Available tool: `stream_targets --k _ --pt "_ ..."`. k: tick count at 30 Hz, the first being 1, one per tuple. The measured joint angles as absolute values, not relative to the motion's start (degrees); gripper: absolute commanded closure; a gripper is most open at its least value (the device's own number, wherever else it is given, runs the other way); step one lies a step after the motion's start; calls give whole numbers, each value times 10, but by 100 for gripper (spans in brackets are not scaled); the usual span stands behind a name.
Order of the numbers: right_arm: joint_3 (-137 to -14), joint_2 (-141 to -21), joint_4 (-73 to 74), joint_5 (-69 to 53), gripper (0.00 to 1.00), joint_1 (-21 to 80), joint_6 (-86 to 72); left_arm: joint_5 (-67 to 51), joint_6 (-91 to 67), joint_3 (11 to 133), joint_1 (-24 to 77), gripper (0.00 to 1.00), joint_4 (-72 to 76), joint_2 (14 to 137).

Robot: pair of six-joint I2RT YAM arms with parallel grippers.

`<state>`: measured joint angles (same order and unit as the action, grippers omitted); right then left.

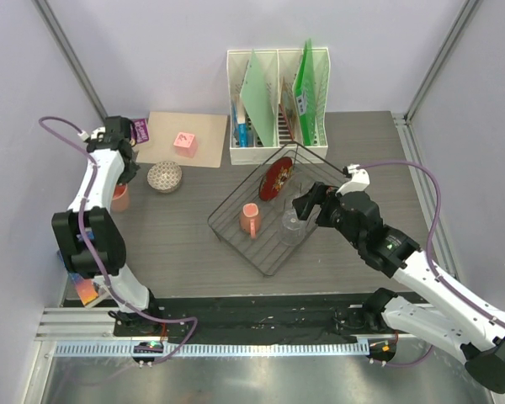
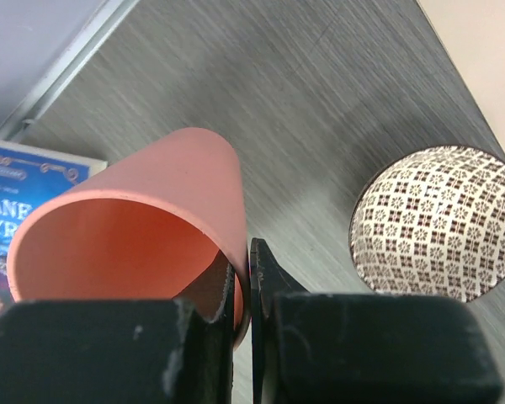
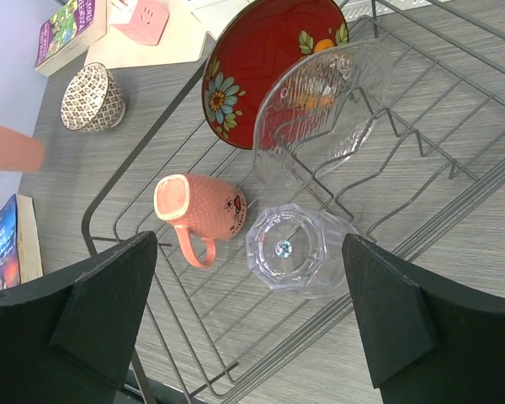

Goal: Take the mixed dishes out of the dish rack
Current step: Place the cup at the center of the board.

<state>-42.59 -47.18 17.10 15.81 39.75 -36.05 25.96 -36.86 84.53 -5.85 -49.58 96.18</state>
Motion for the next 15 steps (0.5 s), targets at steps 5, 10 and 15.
stream_targets --k 5,10,15 --pt "-426 -469 169 158 3 397 -354 236 -370 895 -61 100 -495 1026" --pt "-426 -471 167 156 3 397 -349 213 -368 903 -60 95 -486 1066" --pt "-425 -477 164 153 3 397 -346 199 -364 907 -60 84 -473 1089"
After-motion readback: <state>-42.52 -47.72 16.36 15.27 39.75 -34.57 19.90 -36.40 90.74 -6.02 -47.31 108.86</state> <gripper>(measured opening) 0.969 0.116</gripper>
